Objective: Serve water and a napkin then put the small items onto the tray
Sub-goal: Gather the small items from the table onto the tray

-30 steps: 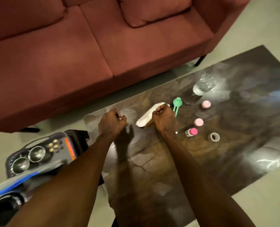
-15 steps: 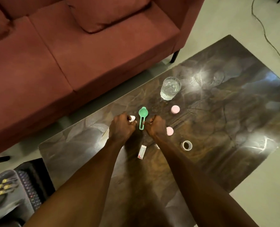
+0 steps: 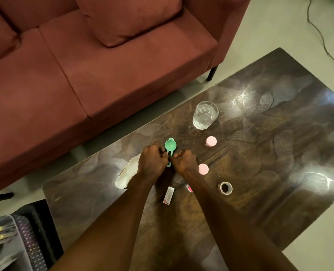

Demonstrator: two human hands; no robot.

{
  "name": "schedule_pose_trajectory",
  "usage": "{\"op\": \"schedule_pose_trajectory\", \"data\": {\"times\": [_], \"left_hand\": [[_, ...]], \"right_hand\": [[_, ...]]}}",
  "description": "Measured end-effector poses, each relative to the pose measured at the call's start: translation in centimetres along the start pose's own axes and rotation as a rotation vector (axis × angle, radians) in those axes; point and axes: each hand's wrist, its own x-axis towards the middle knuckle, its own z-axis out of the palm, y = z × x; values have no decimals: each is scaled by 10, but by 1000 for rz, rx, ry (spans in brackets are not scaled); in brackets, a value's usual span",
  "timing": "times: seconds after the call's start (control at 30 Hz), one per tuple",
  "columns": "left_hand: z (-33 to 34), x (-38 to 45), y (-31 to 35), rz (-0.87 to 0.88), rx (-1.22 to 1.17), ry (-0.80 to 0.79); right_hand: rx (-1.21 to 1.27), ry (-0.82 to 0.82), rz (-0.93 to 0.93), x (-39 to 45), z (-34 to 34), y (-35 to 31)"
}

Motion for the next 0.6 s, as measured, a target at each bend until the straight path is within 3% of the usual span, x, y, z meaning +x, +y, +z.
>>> {"op": "schedule_pose_trajectory", "data": {"times": [0.17,0.4,0.6], "left_hand": [[-6,-10,-8,13,-46,0],[-67,-26,-37,63,-16,127],[-156,-57,-113,-60,-33,295]], "right_hand": [[-50,18,-21,-9,11,-7],[108,169,-145,-46,3,-50],[128,74,-394,-116,46,-134]]}}
